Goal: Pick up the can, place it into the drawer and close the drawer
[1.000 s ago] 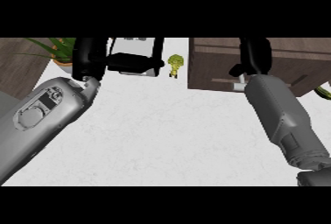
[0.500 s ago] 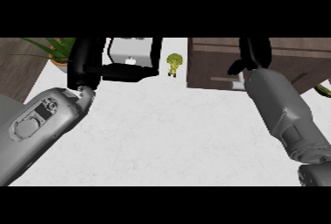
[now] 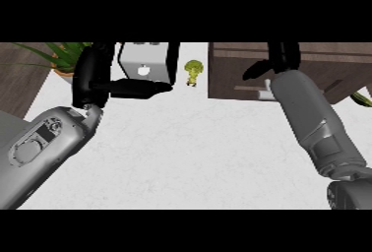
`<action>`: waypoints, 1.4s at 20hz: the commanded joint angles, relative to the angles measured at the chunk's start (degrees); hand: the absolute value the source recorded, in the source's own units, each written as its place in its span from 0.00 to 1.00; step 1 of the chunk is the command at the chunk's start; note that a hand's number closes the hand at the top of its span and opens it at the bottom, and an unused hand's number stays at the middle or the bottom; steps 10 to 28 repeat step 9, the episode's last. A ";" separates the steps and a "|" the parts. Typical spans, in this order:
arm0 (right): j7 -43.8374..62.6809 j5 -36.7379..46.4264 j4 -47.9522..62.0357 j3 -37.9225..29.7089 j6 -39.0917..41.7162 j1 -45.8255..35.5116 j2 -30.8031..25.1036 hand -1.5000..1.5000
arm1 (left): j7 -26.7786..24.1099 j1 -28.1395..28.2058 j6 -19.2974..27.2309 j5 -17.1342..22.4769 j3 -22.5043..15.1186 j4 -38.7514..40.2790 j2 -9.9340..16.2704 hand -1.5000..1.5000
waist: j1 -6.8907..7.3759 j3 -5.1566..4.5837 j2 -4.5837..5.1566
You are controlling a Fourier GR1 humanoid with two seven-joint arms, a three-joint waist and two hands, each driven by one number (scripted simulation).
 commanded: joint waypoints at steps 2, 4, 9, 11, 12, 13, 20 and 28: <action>-3.34 -11.40 -2.69 -8.93 2.70 -3.61 4.56 0.00 | 0.56 1.68 -0.92 0.16 0.91 -1.75 1.69 0.00 | 0.65 -0.19 -0.85; -4.61 -14.97 -2.90 -11.62 5.78 -3.87 5.46 0.00 | 1.20 2.16 0.03 -0.28 0.73 -2.08 1.27 0.00 | -0.12 -0.20 -1.15; -5.58 -16.61 -2.02 -12.58 6.65 -5.10 5.15 0.00 | -2.71 5.42 -1.73 -0.57 3.40 -1.22 0.55 0.00 | -0.87 -0.38 -0.84; -5.58 -16.61 -2.02 -12.58 6.65 -5.10 5.15 0.00 | -2.71 5.42 -1.73 -0.57 3.40 -1.22 0.55 0.00 | -0.87 -0.38 -0.84; -5.58 -16.61 -2.02 -12.58 6.65 -5.10 5.15 0.00 | -2.71 5.42 -1.73 -0.57 3.40 -1.22 0.55 0.00 | -0.87 -0.38 -0.84; -5.58 -16.61 -2.02 -12.58 6.65 -5.10 5.15 0.00 | -2.71 5.42 -1.73 -0.57 3.40 -1.22 0.55 0.00 | -0.87 -0.38 -0.84; -5.58 -16.61 -2.02 -12.58 6.65 -5.10 5.15 0.00 | -2.71 5.42 -1.73 -0.57 3.40 -1.22 0.55 0.00 | -0.87 -0.38 -0.84; -5.58 -16.61 -2.02 -12.58 6.65 -5.10 5.15 0.00 | -2.71 5.42 -1.73 -0.57 3.40 -1.22 0.55 0.00 | -0.87 -0.38 -0.84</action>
